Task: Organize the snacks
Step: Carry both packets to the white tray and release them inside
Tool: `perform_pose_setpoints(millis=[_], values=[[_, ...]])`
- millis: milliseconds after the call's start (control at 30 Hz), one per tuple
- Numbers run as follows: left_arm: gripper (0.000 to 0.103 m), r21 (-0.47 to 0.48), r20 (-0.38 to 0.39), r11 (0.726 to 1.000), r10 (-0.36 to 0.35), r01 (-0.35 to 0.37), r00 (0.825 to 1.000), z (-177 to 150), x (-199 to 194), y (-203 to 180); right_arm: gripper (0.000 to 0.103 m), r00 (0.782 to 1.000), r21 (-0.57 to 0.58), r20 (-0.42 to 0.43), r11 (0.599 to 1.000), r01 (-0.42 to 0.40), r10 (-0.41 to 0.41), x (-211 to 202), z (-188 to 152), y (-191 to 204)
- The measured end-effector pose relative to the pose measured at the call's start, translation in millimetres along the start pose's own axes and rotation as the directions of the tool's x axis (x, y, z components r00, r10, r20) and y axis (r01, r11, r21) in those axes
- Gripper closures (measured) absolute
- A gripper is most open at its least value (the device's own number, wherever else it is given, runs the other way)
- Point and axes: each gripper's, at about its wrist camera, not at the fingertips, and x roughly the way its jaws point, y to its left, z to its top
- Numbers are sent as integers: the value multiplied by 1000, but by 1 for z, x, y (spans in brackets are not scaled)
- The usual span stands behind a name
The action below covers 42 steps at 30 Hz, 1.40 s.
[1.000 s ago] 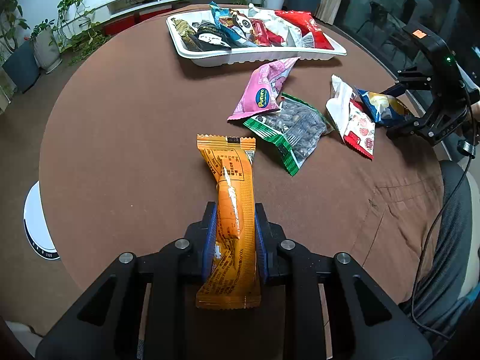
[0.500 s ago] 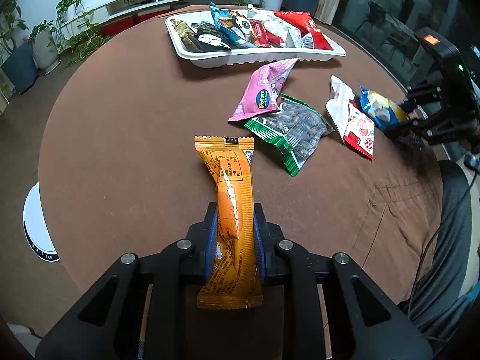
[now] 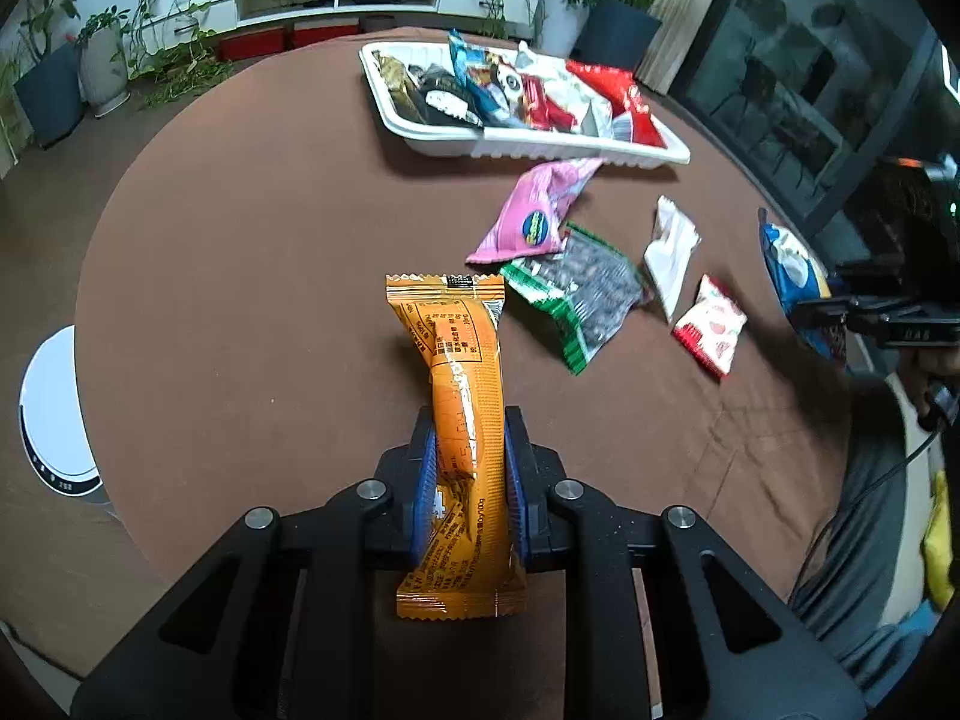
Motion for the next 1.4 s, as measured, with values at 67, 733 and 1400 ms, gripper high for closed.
perform_pose_setpoints(millis=[67, 733, 1400], values=[[85, -14, 16, 1000, -26, 27, 1000, 3, -4, 0, 75, 999, 36, 32, 999, -24, 23, -8, -3, -4], [85, -86, 196, 981, -153, 172, 969, 175, -26, 19, 75, 964, 290, 264, 951, -103, 24, -33, 109, -51], [85, -63, 73, 997, -47, 52, 996, 259, 81, 23, 75, 989, 295, 134, 955, 23, -65, 75, 246, -51]])
